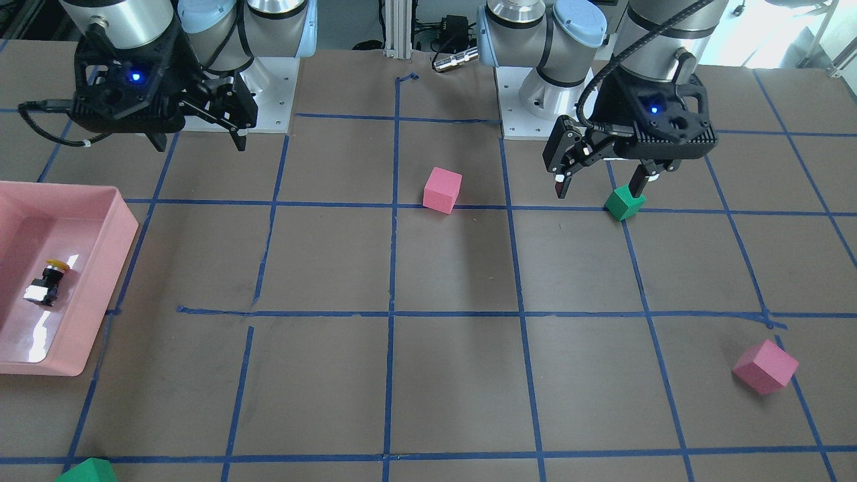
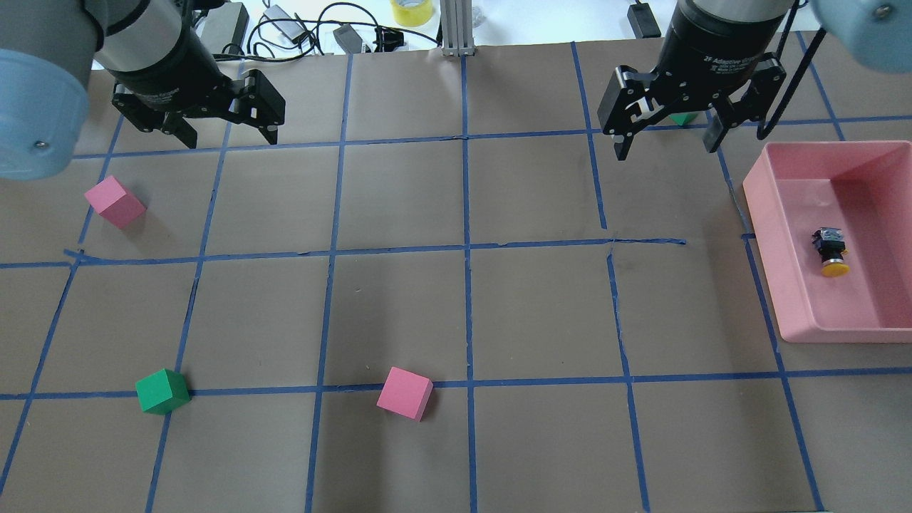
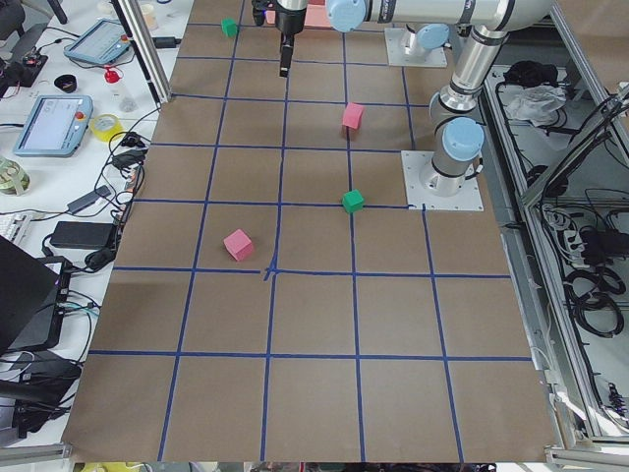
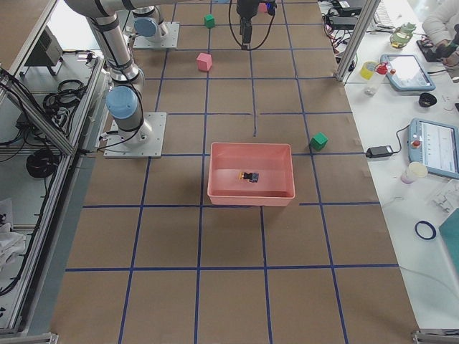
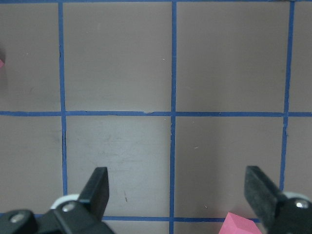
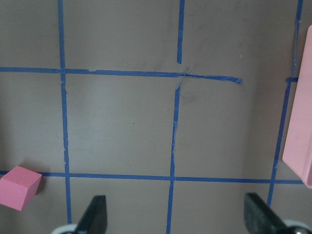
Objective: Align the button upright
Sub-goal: 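Move the right gripper over the pink tray above the button switch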
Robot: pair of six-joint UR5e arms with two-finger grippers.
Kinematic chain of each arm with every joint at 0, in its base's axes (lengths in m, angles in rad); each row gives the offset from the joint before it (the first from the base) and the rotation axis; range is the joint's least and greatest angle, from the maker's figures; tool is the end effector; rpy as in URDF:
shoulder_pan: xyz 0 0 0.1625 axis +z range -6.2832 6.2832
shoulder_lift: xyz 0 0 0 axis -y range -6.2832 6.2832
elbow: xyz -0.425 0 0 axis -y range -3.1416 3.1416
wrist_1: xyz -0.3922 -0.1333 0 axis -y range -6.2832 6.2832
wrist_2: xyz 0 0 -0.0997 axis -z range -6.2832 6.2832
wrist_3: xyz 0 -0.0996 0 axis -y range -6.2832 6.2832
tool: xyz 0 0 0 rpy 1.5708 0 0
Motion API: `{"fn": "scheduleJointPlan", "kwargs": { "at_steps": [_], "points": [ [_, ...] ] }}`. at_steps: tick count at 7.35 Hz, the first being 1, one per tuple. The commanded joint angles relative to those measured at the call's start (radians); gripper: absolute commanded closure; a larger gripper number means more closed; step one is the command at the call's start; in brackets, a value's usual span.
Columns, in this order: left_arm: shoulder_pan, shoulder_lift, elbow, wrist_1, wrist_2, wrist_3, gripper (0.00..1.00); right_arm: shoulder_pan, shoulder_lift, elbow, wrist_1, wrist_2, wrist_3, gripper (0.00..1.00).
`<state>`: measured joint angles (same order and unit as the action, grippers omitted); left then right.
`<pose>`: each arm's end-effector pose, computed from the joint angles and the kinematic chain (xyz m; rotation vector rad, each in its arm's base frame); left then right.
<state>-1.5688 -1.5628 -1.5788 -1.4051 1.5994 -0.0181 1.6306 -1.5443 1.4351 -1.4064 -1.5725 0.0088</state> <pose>-0.1294 -0.5038 0.5057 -0.0349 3.1035 -0.2581 0.1625 -0.4863 0.5251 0.0801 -3.1358 -0.0864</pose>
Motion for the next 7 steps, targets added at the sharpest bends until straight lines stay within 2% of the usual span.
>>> {"fn": "scheduleJointPlan", "kwargs": {
  "at_steps": [1, 4, 5, 6, 7],
  "points": [
    [0.001, 0.000, 0.000, 0.000, -0.001, 0.000, 0.00, 0.003, 0.006, 0.011, -0.006, 0.003, -0.009, 0.00],
    [0.001, 0.000, 0.000, 0.000, 0.000, 0.000, 0.00, -0.021, 0.041, 0.015, -0.017, -0.021, -0.016, 0.00],
    [0.001, 0.000, -0.001, 0.000, 0.000, 0.000, 0.00, -0.032, 0.043, 0.011, -0.031, -0.062, -0.032, 0.00],
    [0.001, 0.000, 0.000, 0.000, 0.000, 0.000, 0.00, -0.076, 0.059, 0.018, -0.054, -0.081, -0.083, 0.00],
    [0.001, 0.000, -0.001, 0.000, 0.000, 0.000, 0.00, -0.180, 0.075, 0.021, -0.057, -0.080, -0.143, 0.00]
  ]
}}
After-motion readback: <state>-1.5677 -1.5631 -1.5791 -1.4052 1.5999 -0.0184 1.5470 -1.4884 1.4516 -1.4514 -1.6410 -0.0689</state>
